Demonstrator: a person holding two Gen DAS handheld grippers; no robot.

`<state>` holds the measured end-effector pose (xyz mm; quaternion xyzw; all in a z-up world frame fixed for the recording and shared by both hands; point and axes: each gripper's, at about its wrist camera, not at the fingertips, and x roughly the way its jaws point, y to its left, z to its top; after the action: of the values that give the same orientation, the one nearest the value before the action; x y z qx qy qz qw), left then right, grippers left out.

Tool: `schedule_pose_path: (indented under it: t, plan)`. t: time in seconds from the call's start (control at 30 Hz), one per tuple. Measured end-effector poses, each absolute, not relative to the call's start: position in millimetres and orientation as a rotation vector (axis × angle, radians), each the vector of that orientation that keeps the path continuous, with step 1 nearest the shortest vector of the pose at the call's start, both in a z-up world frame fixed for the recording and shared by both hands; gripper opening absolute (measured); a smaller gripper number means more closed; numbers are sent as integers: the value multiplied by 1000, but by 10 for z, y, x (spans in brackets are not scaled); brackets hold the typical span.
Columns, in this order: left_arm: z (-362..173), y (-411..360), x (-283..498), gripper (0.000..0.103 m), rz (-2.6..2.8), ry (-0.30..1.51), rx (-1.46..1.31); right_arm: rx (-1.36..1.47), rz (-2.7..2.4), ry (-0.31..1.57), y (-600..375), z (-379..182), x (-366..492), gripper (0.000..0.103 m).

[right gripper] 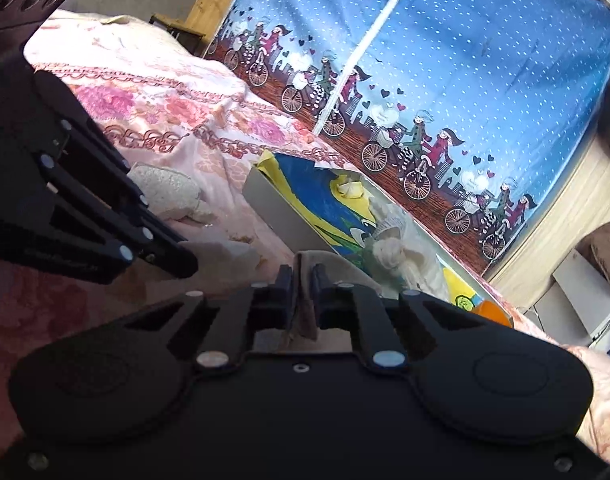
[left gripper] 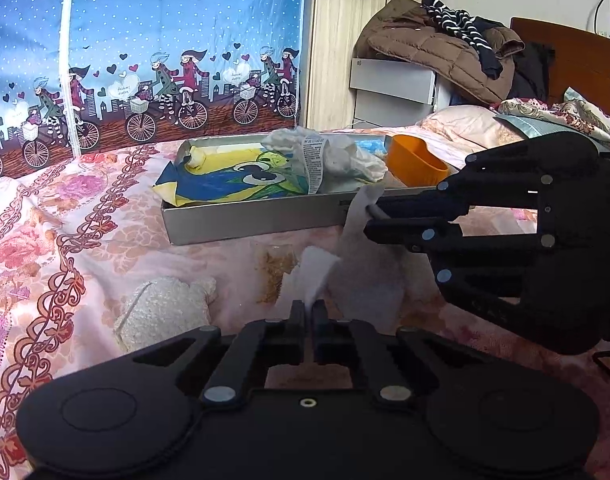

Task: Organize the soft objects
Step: 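Lift the grey cloth with the right tool while the left tool carries the white cloth over the tray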

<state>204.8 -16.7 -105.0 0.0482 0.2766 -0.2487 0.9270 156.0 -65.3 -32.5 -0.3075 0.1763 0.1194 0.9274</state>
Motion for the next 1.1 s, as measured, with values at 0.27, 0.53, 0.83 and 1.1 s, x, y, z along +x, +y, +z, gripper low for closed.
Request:
schedule_pose_path:
  t: [0.27,0.53,0.83,1.1]
  plan:
    - [-1054,-178,2044,2,-504,569,102,-658,246,399,-620,-341,1550,2]
    - [-1007,-155,2018,1,-496,535,90,-631,214,351,-681,-289,1521,0]
    - [-733,-230,1844,1,-427,403,94,-623,166,196,-712,31,1366,0]
    - [-365,-392,1639,1,-399,301,83,-605,80,72,-924,329,1285,0]
